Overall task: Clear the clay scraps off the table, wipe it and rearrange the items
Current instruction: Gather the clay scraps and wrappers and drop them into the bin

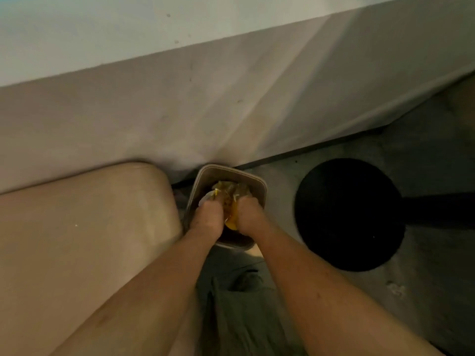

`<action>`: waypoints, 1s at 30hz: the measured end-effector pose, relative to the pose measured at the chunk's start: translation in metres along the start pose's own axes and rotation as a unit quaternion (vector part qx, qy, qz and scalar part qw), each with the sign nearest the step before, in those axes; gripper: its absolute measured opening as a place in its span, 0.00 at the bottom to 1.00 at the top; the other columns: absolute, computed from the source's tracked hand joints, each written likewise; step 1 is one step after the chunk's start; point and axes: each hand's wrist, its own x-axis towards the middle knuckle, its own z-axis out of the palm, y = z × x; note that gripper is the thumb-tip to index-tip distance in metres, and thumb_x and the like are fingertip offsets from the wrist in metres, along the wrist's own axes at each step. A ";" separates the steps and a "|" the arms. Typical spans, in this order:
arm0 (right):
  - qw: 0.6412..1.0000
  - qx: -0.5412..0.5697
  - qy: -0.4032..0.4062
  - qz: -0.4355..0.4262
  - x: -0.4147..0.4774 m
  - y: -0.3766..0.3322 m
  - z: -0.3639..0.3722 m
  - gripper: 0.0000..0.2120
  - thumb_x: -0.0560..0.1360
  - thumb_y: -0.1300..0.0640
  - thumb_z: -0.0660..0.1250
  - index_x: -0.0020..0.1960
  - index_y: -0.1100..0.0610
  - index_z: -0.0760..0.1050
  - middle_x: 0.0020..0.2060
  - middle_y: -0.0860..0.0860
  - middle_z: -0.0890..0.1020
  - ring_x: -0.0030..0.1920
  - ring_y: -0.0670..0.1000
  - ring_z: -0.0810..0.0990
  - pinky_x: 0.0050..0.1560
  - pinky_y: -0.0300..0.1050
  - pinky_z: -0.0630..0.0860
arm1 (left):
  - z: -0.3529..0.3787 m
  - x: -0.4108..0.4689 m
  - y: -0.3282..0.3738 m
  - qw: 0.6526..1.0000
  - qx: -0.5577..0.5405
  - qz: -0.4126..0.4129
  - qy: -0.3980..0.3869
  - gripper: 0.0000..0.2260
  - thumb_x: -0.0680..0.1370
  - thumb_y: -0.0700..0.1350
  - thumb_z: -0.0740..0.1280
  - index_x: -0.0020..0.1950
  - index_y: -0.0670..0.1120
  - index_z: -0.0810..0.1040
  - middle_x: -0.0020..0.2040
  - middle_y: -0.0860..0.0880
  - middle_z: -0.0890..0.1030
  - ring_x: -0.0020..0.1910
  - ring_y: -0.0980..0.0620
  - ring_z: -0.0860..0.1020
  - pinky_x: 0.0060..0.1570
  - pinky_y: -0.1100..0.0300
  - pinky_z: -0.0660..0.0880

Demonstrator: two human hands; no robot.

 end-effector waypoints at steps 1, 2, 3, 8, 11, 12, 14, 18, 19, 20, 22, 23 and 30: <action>1.000 0.001 -0.004 0.003 -0.004 -0.001 -0.004 0.20 0.83 0.62 0.62 0.73 0.67 0.68 0.69 0.65 0.73 0.68 0.64 0.74 0.55 0.35 0.74 | 0.007 0.003 -0.006 0.999 -0.025 0.018 -0.016 0.12 0.84 0.57 0.58 0.64 0.57 0.76 0.61 0.50 0.80 0.57 0.50 0.77 0.58 0.54 0.74; 1.000 -0.014 0.002 0.010 -0.008 -0.002 -0.008 0.24 0.83 0.58 0.63 0.76 0.62 0.63 0.71 0.63 0.71 0.69 0.62 0.73 0.58 0.38 0.74 | 0.008 0.001 -0.008 0.999 -0.021 0.033 -0.028 0.16 0.84 0.55 0.60 0.70 0.55 0.75 0.66 0.47 0.78 0.62 0.47 0.77 0.65 0.50 0.74; 0.999 -0.037 0.004 0.015 -0.015 -0.004 -0.013 0.30 0.82 0.56 0.65 0.80 0.58 0.57 0.74 0.62 0.67 0.70 0.61 0.72 0.64 0.44 0.72 | 0.005 -0.004 -0.009 0.998 -0.016 0.057 -0.024 0.19 0.83 0.52 0.62 0.74 0.54 0.73 0.70 0.45 0.76 0.67 0.44 0.75 0.69 0.47 0.72; 0.999 -0.031 0.022 0.013 -0.067 -0.019 -0.039 0.42 0.79 0.58 0.68 0.84 0.51 0.45 0.80 0.60 0.52 0.76 0.61 0.64 0.73 0.51 0.65 | -0.069 -0.071 0.019 0.994 -0.083 0.069 -0.004 0.23 0.82 0.52 0.61 0.78 0.58 0.67 0.81 0.43 0.63 0.80 0.39 0.61 0.77 0.45 0.64; 0.998 -0.009 0.069 -0.007 -0.112 -0.040 -0.068 0.37 0.79 0.60 0.66 0.83 0.53 0.51 0.78 0.58 0.59 0.74 0.58 0.67 0.72 0.49 0.67 | -0.123 -0.111 0.038 0.991 -0.108 0.067 0.044 0.25 0.82 0.46 0.65 0.79 0.54 0.67 0.78 0.43 0.67 0.76 0.42 0.67 0.76 0.49 0.65; 0.997 -0.003 0.082 -0.007 -0.129 -0.047 -0.079 0.38 0.79 0.61 0.67 0.83 0.53 0.52 0.78 0.58 0.60 0.74 0.58 0.68 0.72 0.50 0.68 | -0.141 -0.127 0.045 0.989 -0.119 0.065 0.063 0.25 0.81 0.45 0.66 0.79 0.53 0.67 0.77 0.43 0.68 0.75 0.43 0.69 0.75 0.50 0.66; 0.995 0.007 0.094 -0.015 -0.167 -0.063 -0.101 0.40 0.77 0.64 0.67 0.83 0.53 0.51 0.79 0.58 0.59 0.75 0.58 0.67 0.74 0.52 0.69 | -0.176 -0.162 0.060 0.984 -0.136 0.068 0.091 0.24 0.82 0.47 0.67 0.78 0.51 0.68 0.74 0.44 0.70 0.73 0.43 0.70 0.73 0.50 0.68; 0.991 0.005 0.126 -0.040 -0.246 -0.089 -0.138 0.37 0.80 0.63 0.65 0.83 0.52 0.51 0.81 0.56 0.56 0.78 0.58 0.63 0.75 0.54 0.67 | -0.237 -0.235 0.086 0.983 -0.115 0.079 0.117 0.28 0.81 0.51 0.68 0.79 0.51 0.64 0.77 0.47 0.66 0.73 0.44 0.70 0.69 0.51 0.71; 0.990 0.002 0.134 -0.047 -0.265 -0.093 -0.146 0.37 0.80 0.62 0.65 0.83 0.52 0.50 0.81 0.55 0.55 0.78 0.58 0.62 0.75 0.54 0.67 | -0.249 -0.252 0.091 0.984 -0.110 0.081 0.118 0.29 0.81 0.52 0.69 0.80 0.51 0.63 0.77 0.47 0.65 0.74 0.44 0.69 0.69 0.51 0.71; 0.988 -0.002 0.142 -0.057 -0.283 -0.096 -0.155 0.37 0.81 0.61 0.64 0.83 0.52 0.49 0.82 0.55 0.54 0.79 0.58 0.61 0.75 0.55 0.67 | -0.260 -0.268 0.097 0.983 -0.107 0.084 0.121 0.30 0.81 0.53 0.69 0.80 0.52 0.62 0.78 0.47 0.64 0.74 0.44 0.69 0.68 0.51 0.72; 0.983 -0.009 0.160 -0.085 -0.318 -0.101 -0.171 0.36 0.81 0.59 0.64 0.83 0.51 0.49 0.82 0.55 0.55 0.80 0.58 0.57 0.76 0.54 0.64 | -0.282 -0.300 0.110 0.982 -0.106 0.084 0.134 0.33 0.80 0.54 0.70 0.82 0.54 0.59 0.80 0.47 0.61 0.76 0.44 0.68 0.69 0.51 0.71; 0.980 -0.010 0.170 -0.099 -0.335 -0.102 -0.179 0.36 0.81 0.59 0.64 0.83 0.51 0.49 0.82 0.55 0.55 0.81 0.58 0.55 0.76 0.53 0.62 | -0.292 -0.317 0.118 0.980 -0.110 0.085 0.144 0.34 0.80 0.54 0.70 0.82 0.54 0.58 0.81 0.47 0.59 0.77 0.45 0.66 0.69 0.52 0.71; 0.955 0.006 0.252 -0.155 -0.448 -0.089 -0.206 0.36 0.82 0.57 0.64 0.83 0.49 0.48 0.82 0.52 0.53 0.82 0.52 0.49 0.79 0.46 0.50 | -0.316 -0.413 0.157 0.968 -0.125 0.131 0.172 0.39 0.78 0.54 0.73 0.83 0.57 0.54 0.82 0.51 0.55 0.80 0.48 0.60 0.74 0.52 0.65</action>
